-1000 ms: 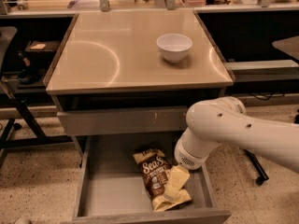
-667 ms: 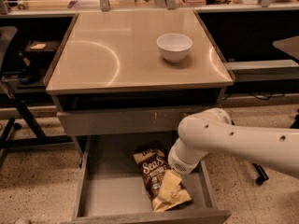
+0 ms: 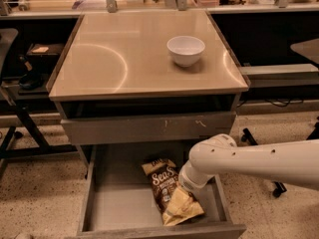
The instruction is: Pick brown chip bag from middle drawer and place on counter
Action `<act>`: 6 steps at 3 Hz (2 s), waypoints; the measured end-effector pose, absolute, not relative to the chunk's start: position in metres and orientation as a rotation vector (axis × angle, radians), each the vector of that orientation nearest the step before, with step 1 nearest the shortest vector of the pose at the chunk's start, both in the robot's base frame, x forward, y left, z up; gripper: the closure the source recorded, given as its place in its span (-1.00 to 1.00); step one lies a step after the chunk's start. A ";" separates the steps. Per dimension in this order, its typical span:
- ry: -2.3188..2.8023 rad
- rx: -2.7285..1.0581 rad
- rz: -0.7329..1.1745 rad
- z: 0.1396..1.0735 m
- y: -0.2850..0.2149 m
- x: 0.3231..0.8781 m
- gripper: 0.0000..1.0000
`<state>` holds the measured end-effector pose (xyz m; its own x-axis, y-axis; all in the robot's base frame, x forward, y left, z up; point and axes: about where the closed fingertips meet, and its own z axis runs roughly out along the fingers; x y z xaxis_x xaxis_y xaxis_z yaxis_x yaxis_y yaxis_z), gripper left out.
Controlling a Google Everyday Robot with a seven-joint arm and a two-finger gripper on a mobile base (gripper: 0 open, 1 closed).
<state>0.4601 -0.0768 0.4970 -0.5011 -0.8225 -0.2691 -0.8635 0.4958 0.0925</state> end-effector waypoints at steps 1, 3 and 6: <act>2.549 -1.454 0.320 0.497 -0.077 0.460 -1.00; 2.634 -1.399 0.323 0.459 -0.079 0.463 -1.00; 2.866 -1.227 0.354 0.353 -0.086 0.461 -0.65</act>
Offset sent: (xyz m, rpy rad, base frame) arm -0.0061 0.0007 -0.1078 -0.0308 0.2131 -0.1076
